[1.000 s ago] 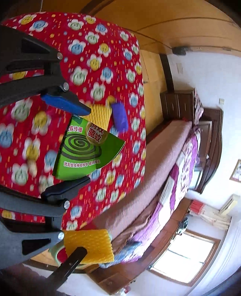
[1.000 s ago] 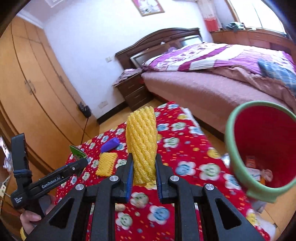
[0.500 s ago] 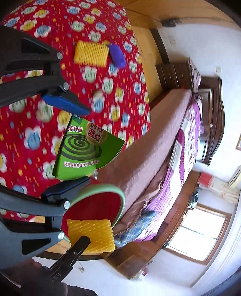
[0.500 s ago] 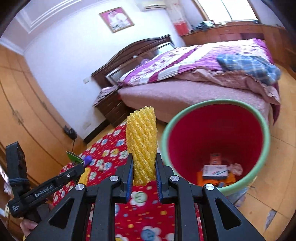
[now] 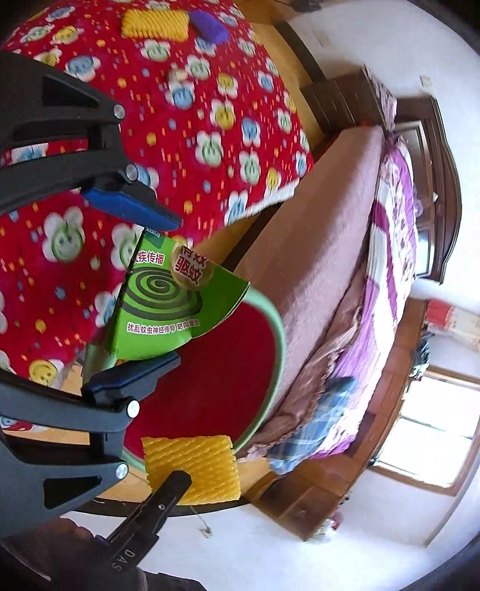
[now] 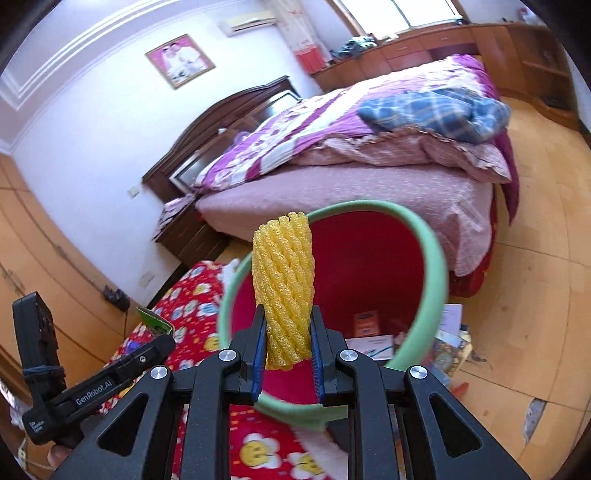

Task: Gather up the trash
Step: 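Carry the coil box and foam sleeve over the red bucket with both grippers, then open both grippers to drop the coil box and foam sleeve into the bucket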

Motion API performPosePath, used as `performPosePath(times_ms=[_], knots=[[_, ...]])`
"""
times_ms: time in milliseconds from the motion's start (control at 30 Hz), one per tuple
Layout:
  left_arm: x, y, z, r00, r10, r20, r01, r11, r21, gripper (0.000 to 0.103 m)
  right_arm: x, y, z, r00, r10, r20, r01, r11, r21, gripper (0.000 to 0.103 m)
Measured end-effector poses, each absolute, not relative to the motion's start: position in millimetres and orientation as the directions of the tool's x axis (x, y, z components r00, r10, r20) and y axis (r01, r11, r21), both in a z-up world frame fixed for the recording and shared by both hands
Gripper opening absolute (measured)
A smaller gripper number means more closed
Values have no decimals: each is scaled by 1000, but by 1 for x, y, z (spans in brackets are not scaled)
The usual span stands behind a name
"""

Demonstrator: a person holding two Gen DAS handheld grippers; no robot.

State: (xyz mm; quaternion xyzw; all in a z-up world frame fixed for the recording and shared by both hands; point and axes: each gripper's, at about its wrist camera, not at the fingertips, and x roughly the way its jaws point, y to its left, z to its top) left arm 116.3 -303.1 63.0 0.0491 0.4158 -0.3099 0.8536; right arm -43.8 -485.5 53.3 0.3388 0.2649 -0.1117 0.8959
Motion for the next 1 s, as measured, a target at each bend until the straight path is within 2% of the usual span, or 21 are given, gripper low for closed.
performPosePath(times_ms=[433, 1000], knots=[[121, -353, 26, 397, -443, -803, 609, 782, -130, 68, -44, -516, 26, 800, -25, -599, 438, 706, 556, 21], [124, -355, 21, 380, -454, -806, 603, 783, -157, 68, -41, -512, 25, 796, -26, -605, 434, 721, 540, 23]])
